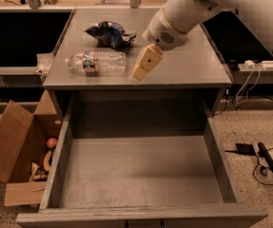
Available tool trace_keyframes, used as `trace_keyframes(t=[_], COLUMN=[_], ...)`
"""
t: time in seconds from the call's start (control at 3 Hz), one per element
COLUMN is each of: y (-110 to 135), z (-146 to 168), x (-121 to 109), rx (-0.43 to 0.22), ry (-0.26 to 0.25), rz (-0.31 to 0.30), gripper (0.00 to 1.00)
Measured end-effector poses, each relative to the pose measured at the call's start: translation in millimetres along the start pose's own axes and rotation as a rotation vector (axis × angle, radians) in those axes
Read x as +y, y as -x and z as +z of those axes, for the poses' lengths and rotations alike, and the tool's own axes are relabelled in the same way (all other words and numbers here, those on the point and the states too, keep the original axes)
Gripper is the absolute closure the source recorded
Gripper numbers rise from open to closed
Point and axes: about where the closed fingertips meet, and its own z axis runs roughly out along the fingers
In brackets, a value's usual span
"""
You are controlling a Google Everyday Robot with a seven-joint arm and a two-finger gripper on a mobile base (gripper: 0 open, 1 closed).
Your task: Place water bottle into top drawer
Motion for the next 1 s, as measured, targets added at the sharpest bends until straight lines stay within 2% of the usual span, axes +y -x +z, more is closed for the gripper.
trace_keyframes(t=[0.67,1.0], y=[-13,-6], z=[50,66], x=[-44,-61], rx=[-0.041,-0.087], ry=[-0.001,-0.010], rz=[0.024,0.014], gripper=[0.00,0.00])
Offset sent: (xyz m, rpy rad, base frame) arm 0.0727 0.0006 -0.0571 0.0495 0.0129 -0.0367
